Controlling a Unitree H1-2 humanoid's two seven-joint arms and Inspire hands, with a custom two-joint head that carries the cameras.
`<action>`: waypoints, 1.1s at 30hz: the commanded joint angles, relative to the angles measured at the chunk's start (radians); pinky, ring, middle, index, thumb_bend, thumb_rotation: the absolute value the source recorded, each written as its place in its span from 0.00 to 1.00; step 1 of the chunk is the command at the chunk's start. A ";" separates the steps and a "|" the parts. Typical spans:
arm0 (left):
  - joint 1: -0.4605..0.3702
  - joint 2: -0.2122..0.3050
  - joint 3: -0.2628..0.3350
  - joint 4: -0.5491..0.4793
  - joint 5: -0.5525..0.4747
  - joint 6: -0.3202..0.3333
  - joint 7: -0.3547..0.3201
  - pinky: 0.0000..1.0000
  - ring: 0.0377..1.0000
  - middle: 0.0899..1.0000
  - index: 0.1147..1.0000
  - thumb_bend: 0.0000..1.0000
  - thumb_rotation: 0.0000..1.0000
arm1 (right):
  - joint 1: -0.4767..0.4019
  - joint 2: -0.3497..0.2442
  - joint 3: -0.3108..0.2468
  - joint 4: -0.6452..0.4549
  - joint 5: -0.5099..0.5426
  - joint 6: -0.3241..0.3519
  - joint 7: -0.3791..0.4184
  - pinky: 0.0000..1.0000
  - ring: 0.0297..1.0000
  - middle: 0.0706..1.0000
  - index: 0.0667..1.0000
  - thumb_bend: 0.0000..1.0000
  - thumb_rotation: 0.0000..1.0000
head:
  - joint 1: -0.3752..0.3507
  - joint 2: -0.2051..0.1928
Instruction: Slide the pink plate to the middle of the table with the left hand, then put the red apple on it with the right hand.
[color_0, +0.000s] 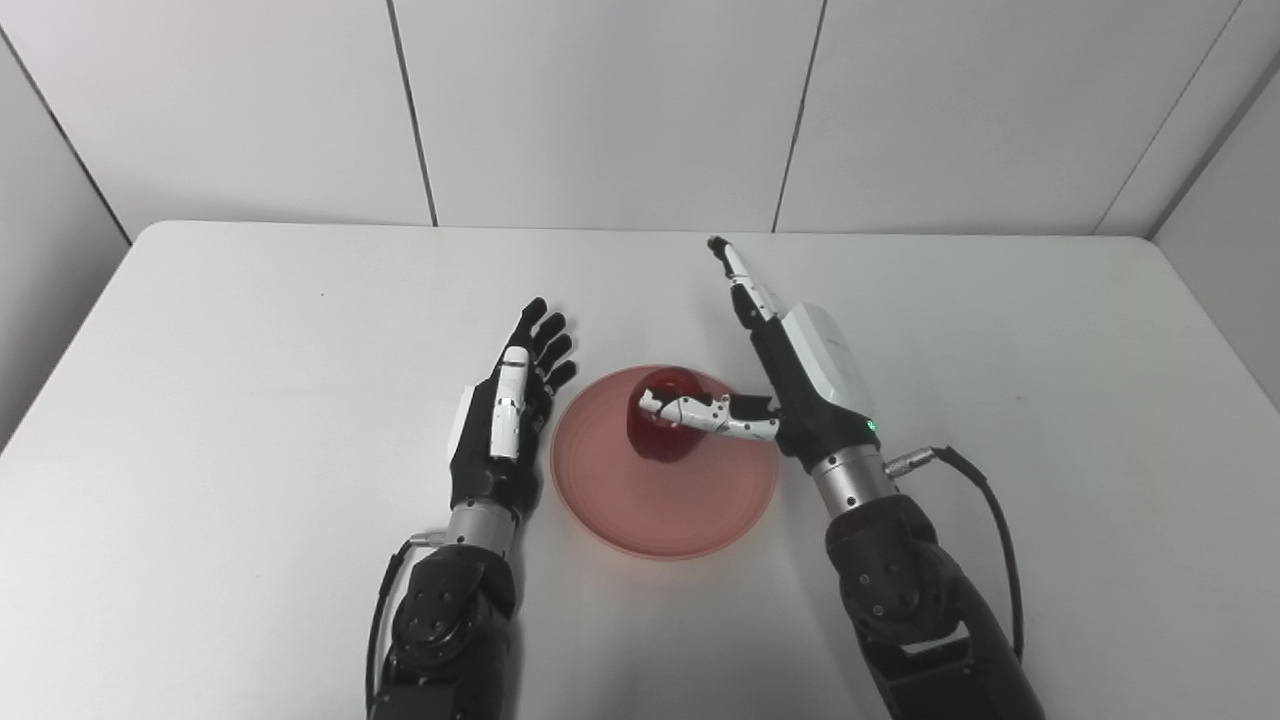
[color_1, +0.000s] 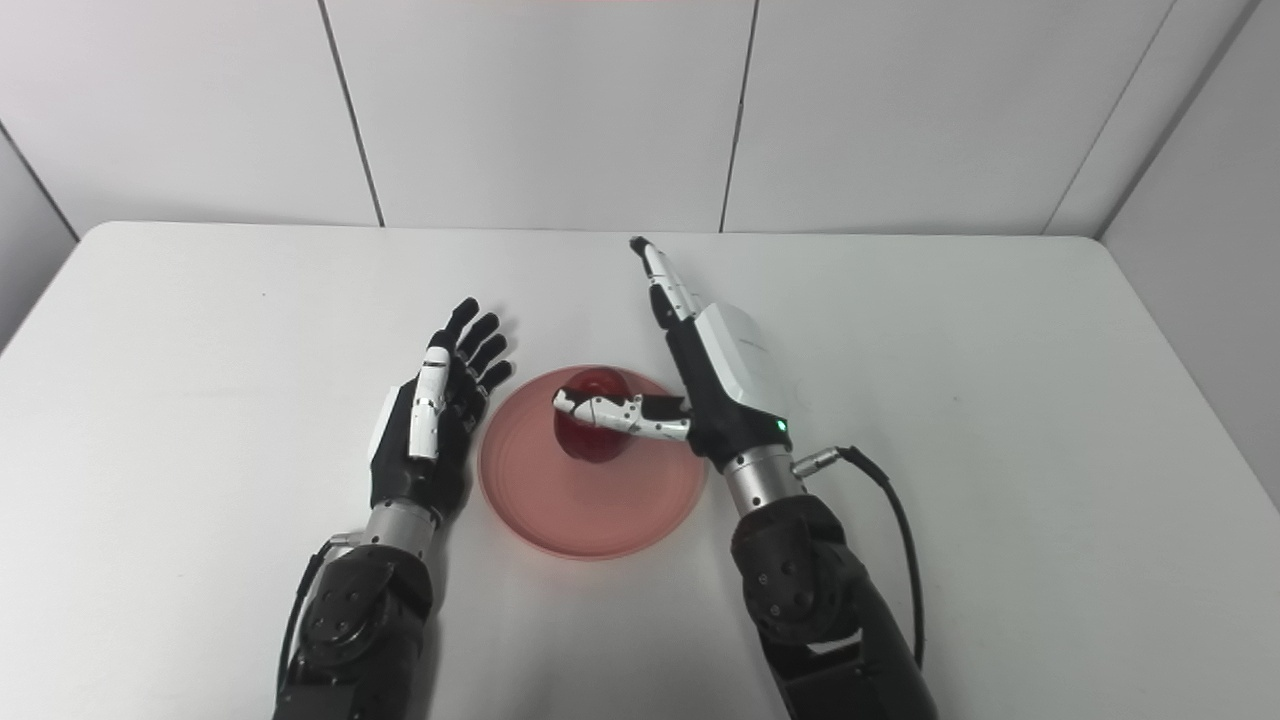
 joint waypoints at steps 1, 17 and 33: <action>0.024 -0.007 0.003 0.030 -0.009 0.031 0.004 0.90 0.92 0.92 0.90 0.35 1.00 | -0.008 0.003 -0.024 -0.030 0.012 -0.062 -0.035 0.85 0.93 0.96 0.97 1.00 0.62 | 0.000 0.000; 0.025 0.003 0.002 0.032 -0.003 0.029 -0.006 0.90 0.92 0.92 0.90 0.35 1.00 | 0.075 0.015 -0.087 -0.044 -0.007 -0.040 -0.069 0.82 0.90 0.92 0.93 0.87 0.98 | 0.005 -0.007; 0.024 0.006 0.004 0.029 -0.007 0.034 -0.012 0.90 0.92 0.92 0.90 0.35 1.00 | 0.133 0.065 -0.142 0.027 0.156 -0.096 -0.099 0.84 0.90 0.91 0.92 0.64 1.00 | 0.015 -0.014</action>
